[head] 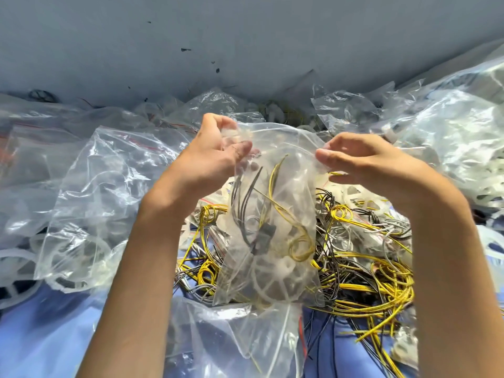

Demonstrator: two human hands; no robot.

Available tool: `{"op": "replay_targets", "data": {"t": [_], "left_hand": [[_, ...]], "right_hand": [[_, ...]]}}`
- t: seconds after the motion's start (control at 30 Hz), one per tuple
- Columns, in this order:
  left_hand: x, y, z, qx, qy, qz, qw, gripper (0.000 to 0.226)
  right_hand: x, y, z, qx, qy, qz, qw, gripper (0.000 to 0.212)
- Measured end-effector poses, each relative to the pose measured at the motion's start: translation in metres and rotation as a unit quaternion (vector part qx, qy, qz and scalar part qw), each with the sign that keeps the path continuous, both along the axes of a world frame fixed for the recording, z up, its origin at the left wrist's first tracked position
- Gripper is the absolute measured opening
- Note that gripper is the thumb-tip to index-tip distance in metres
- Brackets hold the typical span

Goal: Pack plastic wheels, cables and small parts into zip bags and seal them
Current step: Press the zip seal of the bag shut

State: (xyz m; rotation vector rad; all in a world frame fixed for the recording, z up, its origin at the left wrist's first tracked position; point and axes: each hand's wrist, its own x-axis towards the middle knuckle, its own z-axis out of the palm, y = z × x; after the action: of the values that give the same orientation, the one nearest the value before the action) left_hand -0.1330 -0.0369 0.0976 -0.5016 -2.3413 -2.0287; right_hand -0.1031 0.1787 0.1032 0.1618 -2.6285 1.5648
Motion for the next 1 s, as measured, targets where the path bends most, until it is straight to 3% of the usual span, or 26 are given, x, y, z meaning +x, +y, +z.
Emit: {"op": "replay_targets", "data": {"t": [0.17,0.27,0.3,0.5,0.7,0.8,0.9,1.0], "left_hand": [[0.009,-0.009,0.018,0.068,0.085,-0.035,0.993,0.032],[0.013,-0.017,0.023,0.077,0.1,-0.065,0.99,0.014],[0.013,-0.018,0.023,0.063,0.092,-0.056,0.992,0.005],[0.002,-0.015,0.011,-0.042,0.047,0.038,0.997,0.006],[0.0,-0.015,0.01,-0.044,0.141,0.08,0.986,0.017],[0.006,-0.013,0.014,-0.03,0.21,0.131,0.968,0.021],[0.008,-0.015,0.025,0.036,0.284,0.156,0.945,0.022],[0.004,-0.014,0.02,0.007,0.254,0.169,0.952,0.023]], "right_hand": [[0.003,-0.006,0.008,-0.151,0.099,0.024,0.983,0.016],[-0.002,-0.005,0.007,-0.215,0.126,-0.013,0.968,0.017],[-0.004,-0.005,0.005,-0.212,0.127,-0.033,0.968,0.018],[-0.005,0.001,0.003,-0.205,0.116,-0.041,0.971,0.01],[-0.004,0.006,-0.004,-0.152,0.049,-0.029,0.987,0.006],[0.0,0.002,0.0,-0.172,0.111,-0.039,0.978,0.014],[0.003,0.003,0.012,-0.265,0.199,-0.03,0.943,0.015],[0.002,0.001,0.01,-0.262,0.163,-0.045,0.95,0.009]]}}
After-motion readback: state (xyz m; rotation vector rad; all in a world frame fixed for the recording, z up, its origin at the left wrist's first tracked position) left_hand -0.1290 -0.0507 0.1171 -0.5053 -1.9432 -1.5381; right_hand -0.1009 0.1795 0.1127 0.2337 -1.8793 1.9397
